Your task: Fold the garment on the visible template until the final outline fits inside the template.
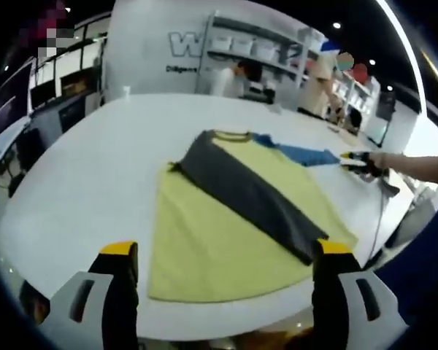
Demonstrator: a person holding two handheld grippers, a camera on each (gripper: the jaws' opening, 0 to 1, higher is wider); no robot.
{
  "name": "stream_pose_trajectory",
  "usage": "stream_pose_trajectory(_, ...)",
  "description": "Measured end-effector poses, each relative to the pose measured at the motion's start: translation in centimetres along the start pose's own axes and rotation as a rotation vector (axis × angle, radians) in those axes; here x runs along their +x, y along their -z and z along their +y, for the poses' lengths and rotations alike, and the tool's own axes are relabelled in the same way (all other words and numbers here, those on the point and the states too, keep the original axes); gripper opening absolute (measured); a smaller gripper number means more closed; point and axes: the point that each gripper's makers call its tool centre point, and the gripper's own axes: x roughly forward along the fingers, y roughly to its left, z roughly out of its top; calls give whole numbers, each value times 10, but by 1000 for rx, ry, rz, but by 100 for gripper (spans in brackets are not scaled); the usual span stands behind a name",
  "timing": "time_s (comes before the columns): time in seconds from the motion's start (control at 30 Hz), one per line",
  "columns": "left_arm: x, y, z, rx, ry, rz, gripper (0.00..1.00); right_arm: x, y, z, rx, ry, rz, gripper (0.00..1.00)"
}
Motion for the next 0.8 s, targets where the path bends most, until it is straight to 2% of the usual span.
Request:
stream_pose_trajectory(0.17, -2, 0, 0, -2, -5, 5, 96, 15, -15, 1, 52, -35, -72, 12)
stream_pose_trajectory(0.3, -6, -2, -1, 1, -10, -2, 96, 27, -23, 3, 40, -46, -106, 10)
stream_pose_trajectory(0.4, -8, 2, 1, 9, -18, 12, 96, 34, -28, 5, 50, -45, -131, 9)
stream_pose_trajectory(0.5, -9, 3, 3, 10, -24, 15, 96, 36, -30, 5, 39, -37, -141, 0)
stream_pose_trajectory(0.73, -13, 3, 6, -7, -31, 4, 98, 34, -35, 3, -14, -12, -157, 0)
stream_pose_trajectory(0.8, -13, 3, 6, -7, -30, 7, 99, 25, -41, 13, 11, -48, -205, 0)
